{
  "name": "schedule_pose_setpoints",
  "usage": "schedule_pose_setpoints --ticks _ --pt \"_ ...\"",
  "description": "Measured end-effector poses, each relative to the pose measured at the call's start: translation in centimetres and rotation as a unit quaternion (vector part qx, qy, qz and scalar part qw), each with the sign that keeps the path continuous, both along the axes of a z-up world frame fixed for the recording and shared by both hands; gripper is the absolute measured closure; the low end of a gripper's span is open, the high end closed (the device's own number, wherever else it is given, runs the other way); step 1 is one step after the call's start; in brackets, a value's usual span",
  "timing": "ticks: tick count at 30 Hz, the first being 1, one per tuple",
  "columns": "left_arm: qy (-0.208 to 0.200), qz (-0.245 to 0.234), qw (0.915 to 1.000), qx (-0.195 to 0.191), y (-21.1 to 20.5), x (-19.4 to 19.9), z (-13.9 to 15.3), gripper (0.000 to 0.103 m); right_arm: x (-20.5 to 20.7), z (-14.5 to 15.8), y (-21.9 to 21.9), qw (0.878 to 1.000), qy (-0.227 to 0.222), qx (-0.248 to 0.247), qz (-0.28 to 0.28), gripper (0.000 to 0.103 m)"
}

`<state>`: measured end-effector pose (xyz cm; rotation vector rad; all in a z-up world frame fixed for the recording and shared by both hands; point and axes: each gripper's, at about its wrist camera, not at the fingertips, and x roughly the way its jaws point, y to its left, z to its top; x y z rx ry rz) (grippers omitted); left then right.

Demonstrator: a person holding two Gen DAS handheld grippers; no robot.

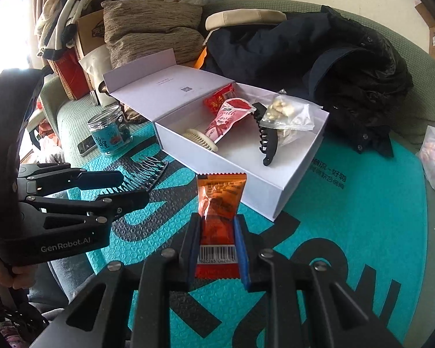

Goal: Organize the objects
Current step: 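Carry the black comb and orange packet over the white box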

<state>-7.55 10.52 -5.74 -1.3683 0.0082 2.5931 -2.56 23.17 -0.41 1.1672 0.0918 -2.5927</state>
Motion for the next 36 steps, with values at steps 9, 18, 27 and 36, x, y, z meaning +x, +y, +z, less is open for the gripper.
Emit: schedule_pose_setpoints --ticks 9,18,27,36 --pt "-0.001 -0.008 1.0 -0.002 1.4 -3.0 0.7 0.06 -2.6 0.7 1.1 1.0 0.004 -0.006 0.009 0.081" --pt "0.005 -0.006 1.0 -0.002 2.3 -6.5 1.4 0.06 -5.9 1.6 1.8 1.0 0.019 -0.006 0.017 0.081" --pt "0.014 -0.003 0.9999 -0.003 3.0 -9.9 2.1 0.06 -9.1 2.7 2.4 0.999 0.039 -0.007 0.022 0.081" --pt "0.022 -0.008 0.9997 -0.01 3.6 -13.5 2.7 0.06 -12.6 3.3 2.9 0.998 0.053 -0.007 0.021 0.081"
